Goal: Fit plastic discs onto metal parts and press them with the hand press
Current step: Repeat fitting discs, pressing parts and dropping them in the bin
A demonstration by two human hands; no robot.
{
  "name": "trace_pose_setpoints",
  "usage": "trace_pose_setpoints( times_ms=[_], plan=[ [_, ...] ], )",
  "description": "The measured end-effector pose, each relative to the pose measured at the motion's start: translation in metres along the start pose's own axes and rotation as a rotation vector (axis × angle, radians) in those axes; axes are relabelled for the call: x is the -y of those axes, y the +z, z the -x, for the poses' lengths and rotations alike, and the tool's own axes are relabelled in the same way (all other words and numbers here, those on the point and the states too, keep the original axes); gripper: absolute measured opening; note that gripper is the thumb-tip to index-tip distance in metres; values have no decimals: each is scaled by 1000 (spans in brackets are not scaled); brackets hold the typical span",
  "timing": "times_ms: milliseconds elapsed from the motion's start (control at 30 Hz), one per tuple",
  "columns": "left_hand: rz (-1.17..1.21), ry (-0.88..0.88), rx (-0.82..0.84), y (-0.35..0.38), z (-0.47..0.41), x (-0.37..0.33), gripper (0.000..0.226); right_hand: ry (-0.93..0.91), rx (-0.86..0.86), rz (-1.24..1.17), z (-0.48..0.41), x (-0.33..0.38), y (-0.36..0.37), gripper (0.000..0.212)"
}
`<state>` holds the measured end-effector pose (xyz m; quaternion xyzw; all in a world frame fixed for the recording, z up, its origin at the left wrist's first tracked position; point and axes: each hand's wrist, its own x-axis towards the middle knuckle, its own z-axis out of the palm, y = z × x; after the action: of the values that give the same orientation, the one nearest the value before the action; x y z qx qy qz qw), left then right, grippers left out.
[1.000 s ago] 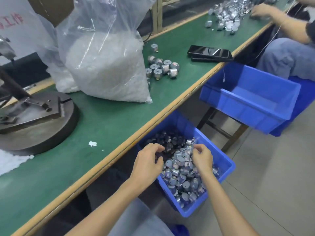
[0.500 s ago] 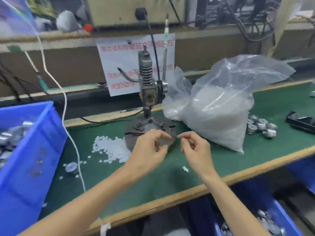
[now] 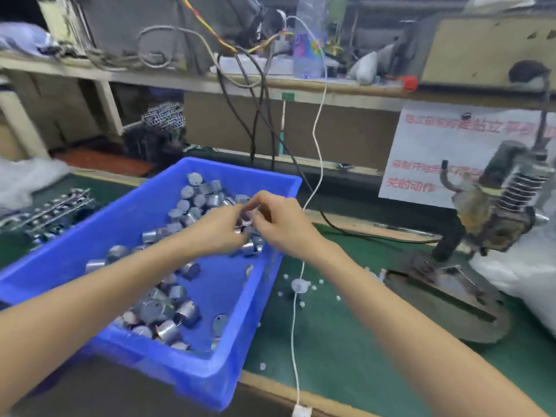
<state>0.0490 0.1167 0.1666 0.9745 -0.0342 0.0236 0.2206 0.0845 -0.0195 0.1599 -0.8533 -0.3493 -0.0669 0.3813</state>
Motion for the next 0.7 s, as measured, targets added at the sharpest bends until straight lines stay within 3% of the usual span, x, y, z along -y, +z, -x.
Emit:
trace_pose_setpoints(
  times_ms=[133, 200, 267, 433, 533, 600, 700],
  plan=[
    [-229, -178, 526, 0, 2, 54, 12, -32, 464, 355, -33, 9, 41, 22],
    [-234, -251, 794, 7, 6, 72, 22, -14, 576, 527, -35, 7, 48, 31],
    [-303, -217, 884, 19, 8, 80, 19, 3, 605, 599, -36, 3, 51, 32],
    [-483, -114, 914, 41, 4, 77, 26, 13, 629, 653, -37, 1, 54, 25],
    [-438, -132, 880, 41, 5, 74, 14, 13, 635, 662, -36, 2, 54, 17],
    [-296, -150, 775, 30, 6, 72, 14, 7, 607, 635, -35, 2, 53, 15],
    [-64, -97, 458, 4, 6, 65, 14, -9, 463, 507, -33, 2, 52, 18]
  ],
)
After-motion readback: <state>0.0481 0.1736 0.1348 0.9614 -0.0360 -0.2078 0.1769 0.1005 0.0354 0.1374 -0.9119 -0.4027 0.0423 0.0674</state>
